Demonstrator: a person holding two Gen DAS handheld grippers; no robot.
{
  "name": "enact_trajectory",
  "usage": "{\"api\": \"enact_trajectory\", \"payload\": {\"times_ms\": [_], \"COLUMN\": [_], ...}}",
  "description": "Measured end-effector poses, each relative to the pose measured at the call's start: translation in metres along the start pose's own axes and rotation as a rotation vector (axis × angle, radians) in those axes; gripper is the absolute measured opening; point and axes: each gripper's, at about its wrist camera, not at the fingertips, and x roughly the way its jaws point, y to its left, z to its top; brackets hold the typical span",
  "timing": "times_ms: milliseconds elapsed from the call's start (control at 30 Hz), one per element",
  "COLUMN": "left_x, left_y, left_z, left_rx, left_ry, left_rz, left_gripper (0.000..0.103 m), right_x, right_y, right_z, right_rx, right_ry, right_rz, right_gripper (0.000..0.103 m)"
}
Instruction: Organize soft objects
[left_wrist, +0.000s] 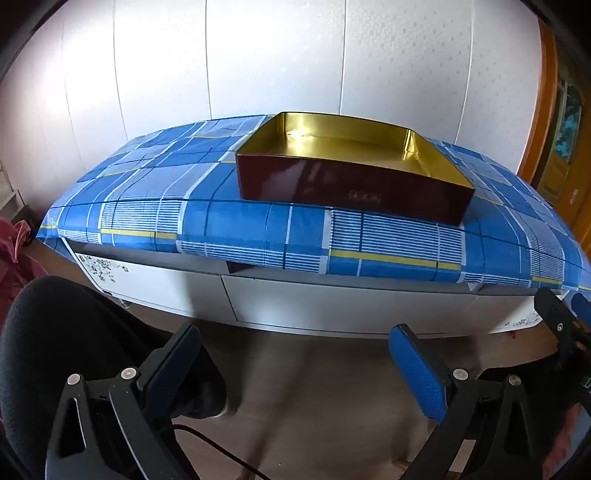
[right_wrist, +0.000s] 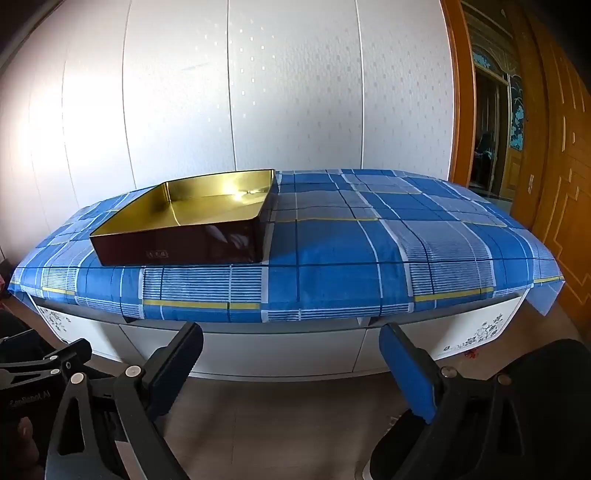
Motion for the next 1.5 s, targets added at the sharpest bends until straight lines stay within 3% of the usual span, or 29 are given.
{"api": "enact_trajectory", "payload": {"times_ms": [233, 1500], "left_x": [0.005, 0.004], "left_y": [0.012, -0.002], "left_z": [-0.003, -0.002], "left_rx": [-0.022, 0.015], "left_ry": [0.004, 0.001], "left_rz": [0.001, -0.004], "left_gripper": [0.103, 0.103], "right_x": [0.003, 0.008], "right_y": [0.001, -0.006], "right_z": [-0.005, -0.003], "right_rx": [0.009, 0.062], "right_ry": [0.010, 0.050], "right_rz": [-0.008, -0.003], "right_gripper": [0.098, 0.098]}}
